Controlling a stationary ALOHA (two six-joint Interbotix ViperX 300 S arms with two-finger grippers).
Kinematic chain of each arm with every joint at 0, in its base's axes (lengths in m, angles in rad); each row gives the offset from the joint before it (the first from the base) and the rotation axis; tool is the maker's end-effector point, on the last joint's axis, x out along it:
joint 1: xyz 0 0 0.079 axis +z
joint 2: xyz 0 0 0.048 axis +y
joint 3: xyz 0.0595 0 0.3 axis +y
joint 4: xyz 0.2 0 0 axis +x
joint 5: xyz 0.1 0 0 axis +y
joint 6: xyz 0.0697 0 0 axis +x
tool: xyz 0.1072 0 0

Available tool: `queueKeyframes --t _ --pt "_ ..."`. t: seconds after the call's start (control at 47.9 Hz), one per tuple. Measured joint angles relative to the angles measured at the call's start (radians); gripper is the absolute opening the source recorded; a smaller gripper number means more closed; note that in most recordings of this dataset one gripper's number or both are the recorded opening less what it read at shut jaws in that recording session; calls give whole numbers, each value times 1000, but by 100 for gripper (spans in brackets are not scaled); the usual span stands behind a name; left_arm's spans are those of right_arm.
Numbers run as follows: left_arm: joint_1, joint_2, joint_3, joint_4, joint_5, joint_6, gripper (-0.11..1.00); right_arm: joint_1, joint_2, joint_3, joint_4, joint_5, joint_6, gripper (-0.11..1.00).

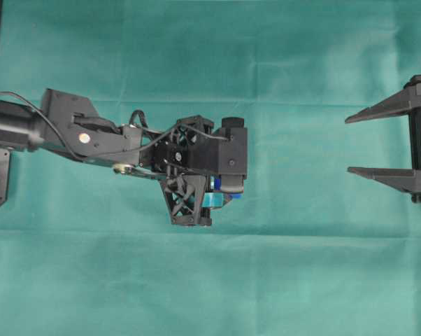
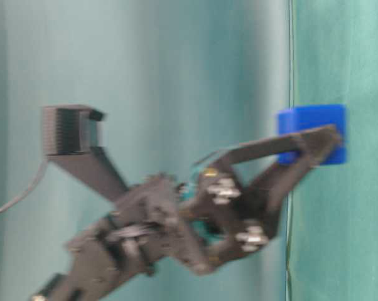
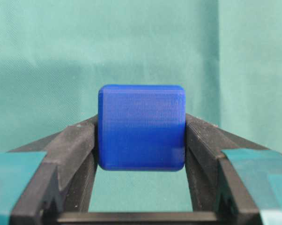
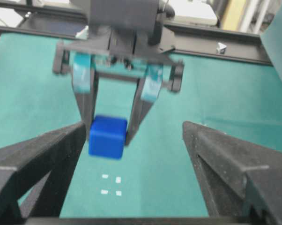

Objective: Handover the blue block to the right arm after grasping it with the left arm, then place it in the designated position.
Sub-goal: 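Lift the blue cube with the left gripper and raise it up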

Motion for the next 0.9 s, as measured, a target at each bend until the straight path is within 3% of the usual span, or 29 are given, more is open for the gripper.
queueKeyframes --t 0.376,0.898 --pt "0 -94 -94 5 123 3 47 0 0 0 0 5 -2 94" --pt "0 -229 -132 5 132 5 47 -2 2 0 0 6 -3 94"
